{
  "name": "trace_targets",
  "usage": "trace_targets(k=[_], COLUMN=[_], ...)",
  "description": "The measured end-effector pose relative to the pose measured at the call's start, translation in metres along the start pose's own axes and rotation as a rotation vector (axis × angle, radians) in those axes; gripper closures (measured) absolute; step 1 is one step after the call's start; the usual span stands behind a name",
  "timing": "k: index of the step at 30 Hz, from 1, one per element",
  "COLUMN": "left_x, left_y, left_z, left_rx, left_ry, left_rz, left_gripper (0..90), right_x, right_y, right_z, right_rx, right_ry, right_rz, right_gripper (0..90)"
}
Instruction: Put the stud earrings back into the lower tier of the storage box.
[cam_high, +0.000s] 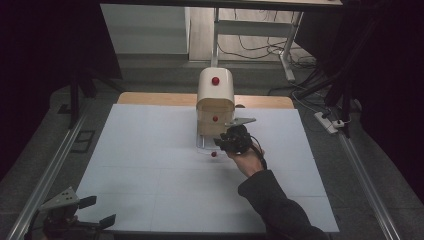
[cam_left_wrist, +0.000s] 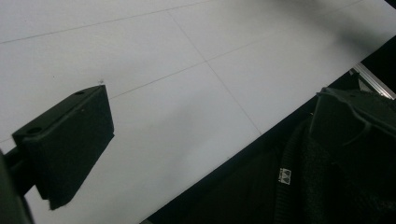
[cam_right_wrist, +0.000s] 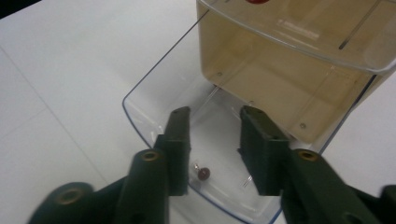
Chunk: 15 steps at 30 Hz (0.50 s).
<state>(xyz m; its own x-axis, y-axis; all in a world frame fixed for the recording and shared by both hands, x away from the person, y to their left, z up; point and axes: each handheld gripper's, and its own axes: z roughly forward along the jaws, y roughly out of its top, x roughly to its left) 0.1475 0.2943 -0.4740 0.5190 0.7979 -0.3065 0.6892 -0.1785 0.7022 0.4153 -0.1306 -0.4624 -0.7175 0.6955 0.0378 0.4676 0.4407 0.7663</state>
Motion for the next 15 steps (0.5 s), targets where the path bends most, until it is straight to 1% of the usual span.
trace_targets(k=[1,2,4,5,8,9,10,11,13,14,15], left_x=[0.000,0.000,0.000,0.000,0.000,0.000,0.000,0.000,0.000,0.000,0.000], left_y=[0.000,0.000,0.000,0.000,0.000,0.000,0.000,0.000,0.000,0.000,0.000], left_z=[0.000,0.000,0.000,0.000,0.000,0.000,0.000,0.000,-0.001,-0.001,-0.001], left_rx=[0.000,-0.001,-0.001,-0.001,-0.001,-0.001,-0.001,-0.001,-0.002,-0.002,-0.002], left_ry=[0.000,0.000,0.000,0.000,0.000,0.000,-0.001,-0.001,-0.001,-0.001,-0.001], left_rz=[0.000,0.000,0.000,0.000,-0.001,-0.001,-0.001,-0.001,-0.001,-0.001,-0.002], left_gripper=[0.0,0.0,0.0,0.0,0.0,0.0,0.0,0.0,0.0,0.0,0.0], right_x=[0.000,0.000,-0.001,-0.001,-0.002,-0.002,-0.002,-0.002,-0.002,-0.001,-0.001], right_y=[0.000,0.000,-0.001,-0.001,-0.002,-0.003,-0.003,-0.005,-0.005,-0.007,-0.007], right_z=[-0.002,-0.002,-0.007,-0.007,-0.011,-0.015,-0.015,-0.018,-0.020,-0.022,-0.022], right_rx=[-0.003,-0.003,0.010,0.010,0.010,0.002,0.002,0.006,0.011,0.018,0.018], right_ry=[0.001,0.001,0.008,0.008,0.015,0.020,0.020,0.024,0.022,0.025,0.025], right_rz=[0.005,0.005,0.012,0.012,0.023,0.029,0.029,0.033,0.030,0.020,0.020], right_gripper=[58.1,58.1,50.4,50.4,43.6,40.8,40.8,34.0,32.8,27.1,27.1])
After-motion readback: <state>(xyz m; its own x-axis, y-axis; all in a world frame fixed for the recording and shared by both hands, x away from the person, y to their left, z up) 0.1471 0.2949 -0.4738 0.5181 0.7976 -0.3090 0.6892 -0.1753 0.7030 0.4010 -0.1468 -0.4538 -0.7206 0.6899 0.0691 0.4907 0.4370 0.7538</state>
